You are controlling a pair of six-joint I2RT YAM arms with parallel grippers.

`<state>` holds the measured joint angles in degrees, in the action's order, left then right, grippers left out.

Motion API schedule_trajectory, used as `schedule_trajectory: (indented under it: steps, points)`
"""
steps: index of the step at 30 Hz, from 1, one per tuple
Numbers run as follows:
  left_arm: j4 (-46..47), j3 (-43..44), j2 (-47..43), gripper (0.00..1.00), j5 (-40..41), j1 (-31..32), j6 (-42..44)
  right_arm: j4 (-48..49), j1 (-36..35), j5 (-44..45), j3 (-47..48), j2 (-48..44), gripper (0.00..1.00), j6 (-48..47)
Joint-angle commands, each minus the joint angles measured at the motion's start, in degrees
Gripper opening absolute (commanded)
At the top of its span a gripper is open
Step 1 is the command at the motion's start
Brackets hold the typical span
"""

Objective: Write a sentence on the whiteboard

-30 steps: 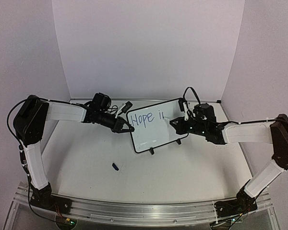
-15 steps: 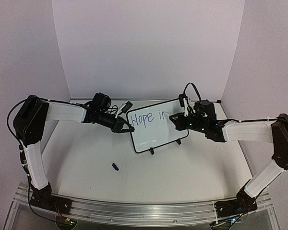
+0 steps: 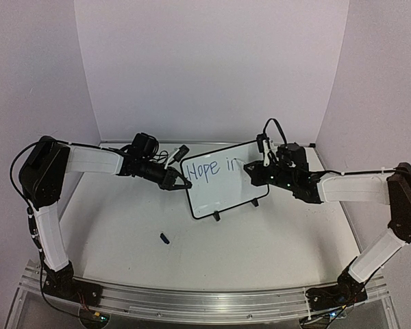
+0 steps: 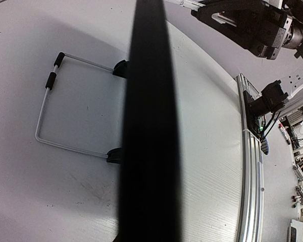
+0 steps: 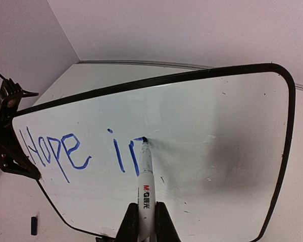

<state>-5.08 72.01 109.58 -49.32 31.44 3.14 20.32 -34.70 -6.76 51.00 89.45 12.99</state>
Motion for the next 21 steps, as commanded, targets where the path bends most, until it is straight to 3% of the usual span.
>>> schedule_trajectory:
  steps: [1, 21]
  points:
    - [-3.27, 1.74, 1.34, 0.00, -0.25, 0.99, 0.20, 1.22, 0.15, 3.07, -0.23, -1.95, 0.00, 0.36]
    - [-3.44, 1.84, 1.41, 0.00, -0.18, 0.99, 0.20, 0.84, 0.14, 1.61, -4.71, -2.39, 0.00, 2.21]
